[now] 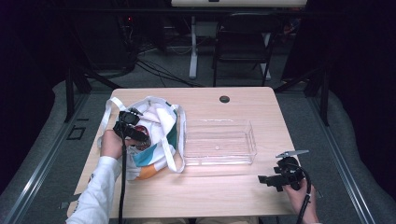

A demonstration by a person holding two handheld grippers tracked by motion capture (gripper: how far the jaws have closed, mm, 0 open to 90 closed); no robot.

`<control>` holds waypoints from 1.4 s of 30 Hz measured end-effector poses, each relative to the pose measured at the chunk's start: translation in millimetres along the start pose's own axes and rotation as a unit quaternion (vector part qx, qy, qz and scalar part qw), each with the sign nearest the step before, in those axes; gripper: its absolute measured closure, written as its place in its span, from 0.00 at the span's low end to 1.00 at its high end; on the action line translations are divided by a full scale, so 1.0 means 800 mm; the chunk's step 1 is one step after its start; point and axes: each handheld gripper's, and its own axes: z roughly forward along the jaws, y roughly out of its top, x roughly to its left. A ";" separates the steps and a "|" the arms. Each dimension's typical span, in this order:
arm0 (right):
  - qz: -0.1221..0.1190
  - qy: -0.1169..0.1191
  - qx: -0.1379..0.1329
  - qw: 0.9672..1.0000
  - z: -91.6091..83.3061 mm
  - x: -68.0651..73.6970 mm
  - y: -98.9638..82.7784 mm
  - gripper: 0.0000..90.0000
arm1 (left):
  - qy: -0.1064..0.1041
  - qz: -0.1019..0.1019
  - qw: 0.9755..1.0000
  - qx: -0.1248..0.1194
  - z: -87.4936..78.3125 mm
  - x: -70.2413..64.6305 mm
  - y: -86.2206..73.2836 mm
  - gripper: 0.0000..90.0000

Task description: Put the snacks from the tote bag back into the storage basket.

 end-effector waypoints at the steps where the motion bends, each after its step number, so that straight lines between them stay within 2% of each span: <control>1: -0.001 0.002 0.002 1.000 0.000 -0.001 0.000 0.16 | -0.001 0.000 1.000 -0.003 -0.002 0.000 0.000 0.29; 3: -0.001 0.003 0.002 1.000 0.000 -0.001 0.000 0.16 | -0.003 0.005 1.000 0.000 -0.006 0.001 0.001 0.29; 6: 0.000 0.002 0.002 1.000 0.000 -0.001 0.000 0.16 | -0.008 0.001 1.000 -0.004 -0.010 0.001 0.003 0.29; 19: -0.001 0.003 0.002 1.000 0.000 0.000 0.001 0.16 | 0.001 0.013 1.000 -0.012 -0.046 -0.001 0.023 0.29; 31: 0.002 0.002 0.000 1.000 0.000 -0.001 0.000 0.16 | 0.003 0.020 1.000 -0.019 -0.067 -0.003 0.036 0.29; 42: 0.000 0.003 0.002 1.000 0.000 0.000 0.000 0.16 | 0.002 0.033 0.999 -0.026 -0.088 -0.015 0.050 0.29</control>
